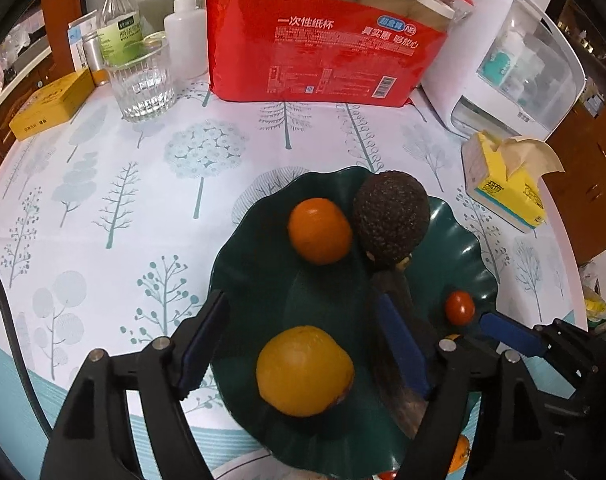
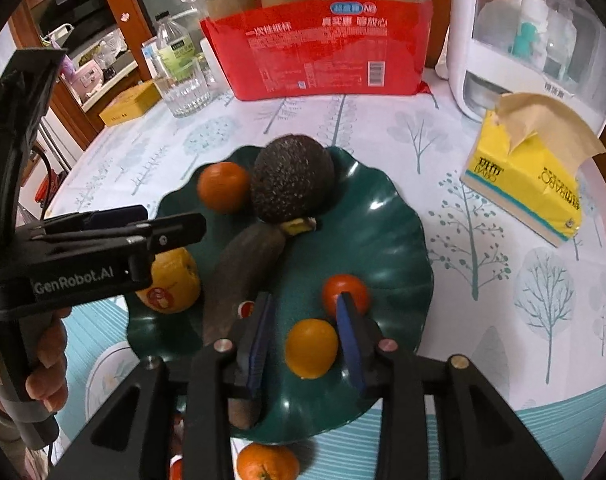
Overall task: Organize fruits
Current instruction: 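Carry orange and tomato onto the green plate and open both tools, then lift both tools away from the green plate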
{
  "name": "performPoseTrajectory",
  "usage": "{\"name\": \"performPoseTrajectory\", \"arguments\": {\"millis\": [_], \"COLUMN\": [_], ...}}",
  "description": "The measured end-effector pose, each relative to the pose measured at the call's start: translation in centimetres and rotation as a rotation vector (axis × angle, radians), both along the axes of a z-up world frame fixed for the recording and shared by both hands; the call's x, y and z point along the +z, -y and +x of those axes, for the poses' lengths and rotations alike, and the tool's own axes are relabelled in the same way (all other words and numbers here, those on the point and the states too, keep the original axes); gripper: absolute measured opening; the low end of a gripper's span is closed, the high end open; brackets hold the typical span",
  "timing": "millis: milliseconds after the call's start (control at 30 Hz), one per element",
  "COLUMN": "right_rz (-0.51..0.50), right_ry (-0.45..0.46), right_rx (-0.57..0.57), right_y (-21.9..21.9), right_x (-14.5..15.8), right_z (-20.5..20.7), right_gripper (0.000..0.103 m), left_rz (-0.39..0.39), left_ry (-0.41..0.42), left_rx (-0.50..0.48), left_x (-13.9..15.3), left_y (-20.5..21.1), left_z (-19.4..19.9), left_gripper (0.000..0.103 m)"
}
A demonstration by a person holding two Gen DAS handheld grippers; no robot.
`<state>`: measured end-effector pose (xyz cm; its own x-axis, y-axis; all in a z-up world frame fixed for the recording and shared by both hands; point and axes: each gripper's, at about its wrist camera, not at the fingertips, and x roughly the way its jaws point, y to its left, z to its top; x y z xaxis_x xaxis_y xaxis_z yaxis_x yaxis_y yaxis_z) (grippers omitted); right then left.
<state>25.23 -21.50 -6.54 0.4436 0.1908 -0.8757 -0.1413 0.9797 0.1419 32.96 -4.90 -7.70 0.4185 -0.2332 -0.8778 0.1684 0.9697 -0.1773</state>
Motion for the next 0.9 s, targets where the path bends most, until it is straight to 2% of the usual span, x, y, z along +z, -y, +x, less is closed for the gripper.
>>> {"name": "performPoseTrajectory", "arguments": {"millis": [500, 700, 900], "right_rz": [0.042, 0.048, 0.060], "right_ry": [0.002, 0.036, 0.113], "right_rx": [-0.044, -0.067, -0.076], "right_y": [0.6, 0.7, 0.7], "right_x": [2.1, 4.7, 9.1], "right_z": [-2.5, -4.4, -7.1], "right_gripper": [0.034, 0.034, 0.034], "left_rz": [0.032, 0.019, 0.004], "left_ry": [0.027, 0.078, 0.158], "left_rx": [-0.013, -0.009, -0.014], "left_x": [3.5, 7.3, 11.7], "left_y": [-1.0, -2.2, -3.0], "left_z": [-4.5, -7.1, -10.5], "left_gripper": [0.078, 0.078, 0.082]}}
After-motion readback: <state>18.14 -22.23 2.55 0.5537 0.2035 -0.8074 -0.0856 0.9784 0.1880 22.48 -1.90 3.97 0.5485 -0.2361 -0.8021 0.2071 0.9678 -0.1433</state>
